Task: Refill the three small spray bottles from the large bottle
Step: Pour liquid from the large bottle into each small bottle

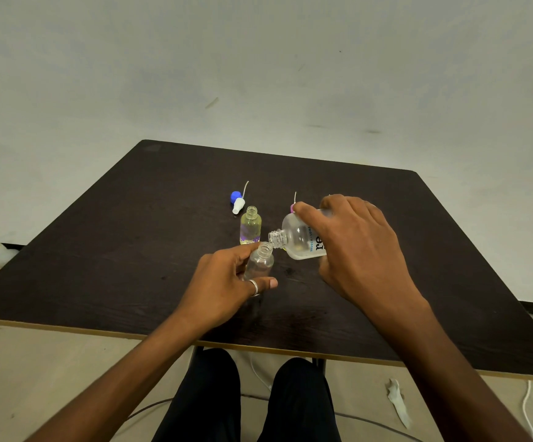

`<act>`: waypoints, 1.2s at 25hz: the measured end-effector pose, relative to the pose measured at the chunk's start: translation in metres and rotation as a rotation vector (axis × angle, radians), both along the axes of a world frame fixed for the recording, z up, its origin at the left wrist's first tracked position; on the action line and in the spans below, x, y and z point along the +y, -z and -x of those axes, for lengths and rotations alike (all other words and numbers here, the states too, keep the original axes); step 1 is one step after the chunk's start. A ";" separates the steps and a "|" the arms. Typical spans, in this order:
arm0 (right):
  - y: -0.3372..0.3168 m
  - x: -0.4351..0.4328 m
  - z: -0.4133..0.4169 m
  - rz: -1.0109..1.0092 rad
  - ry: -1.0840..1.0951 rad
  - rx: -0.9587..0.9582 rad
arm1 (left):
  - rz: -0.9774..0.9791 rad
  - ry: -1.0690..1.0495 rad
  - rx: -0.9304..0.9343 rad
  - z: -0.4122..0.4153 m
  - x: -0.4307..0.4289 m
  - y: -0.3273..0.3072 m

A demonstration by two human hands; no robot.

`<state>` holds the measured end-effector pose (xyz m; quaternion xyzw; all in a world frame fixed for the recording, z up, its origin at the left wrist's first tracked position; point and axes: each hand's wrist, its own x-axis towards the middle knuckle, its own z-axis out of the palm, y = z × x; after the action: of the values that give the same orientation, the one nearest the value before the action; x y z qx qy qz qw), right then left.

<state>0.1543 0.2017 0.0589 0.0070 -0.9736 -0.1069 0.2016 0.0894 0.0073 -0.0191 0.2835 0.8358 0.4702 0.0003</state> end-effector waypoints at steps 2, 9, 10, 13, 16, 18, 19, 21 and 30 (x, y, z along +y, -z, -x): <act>-0.001 0.000 -0.001 0.004 -0.003 0.010 | -0.001 -0.003 -0.001 -0.001 0.000 -0.001; -0.003 0.000 -0.002 0.023 0.003 -0.009 | -0.027 -0.005 -0.005 -0.002 0.000 -0.005; -0.004 0.001 -0.002 0.034 0.001 -0.014 | -0.031 -0.009 -0.003 -0.003 0.000 -0.005; -0.007 0.007 -0.003 0.102 0.018 -0.042 | -0.048 -0.014 0.007 -0.004 0.001 -0.007; -0.013 0.016 -0.003 0.296 0.034 -0.091 | -0.064 -0.013 0.011 -0.005 0.002 -0.010; -0.019 0.025 -0.003 0.484 0.031 -0.104 | -0.058 -0.012 0.001 -0.005 0.002 -0.011; -0.021 0.030 -0.004 0.553 0.036 -0.099 | -0.056 -0.014 -0.005 -0.005 0.002 -0.011; -0.024 0.041 -0.004 0.647 0.055 -0.077 | -0.055 -0.015 -0.015 -0.006 0.003 -0.010; -0.020 0.093 -0.004 0.896 0.153 0.033 | -0.155 -0.013 -0.183 -0.011 0.040 -0.013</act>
<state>0.1587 0.2947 0.0784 -0.1544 -0.9183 0.3100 0.1918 0.1001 0.0477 -0.0061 0.2331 0.7953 0.5572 0.0514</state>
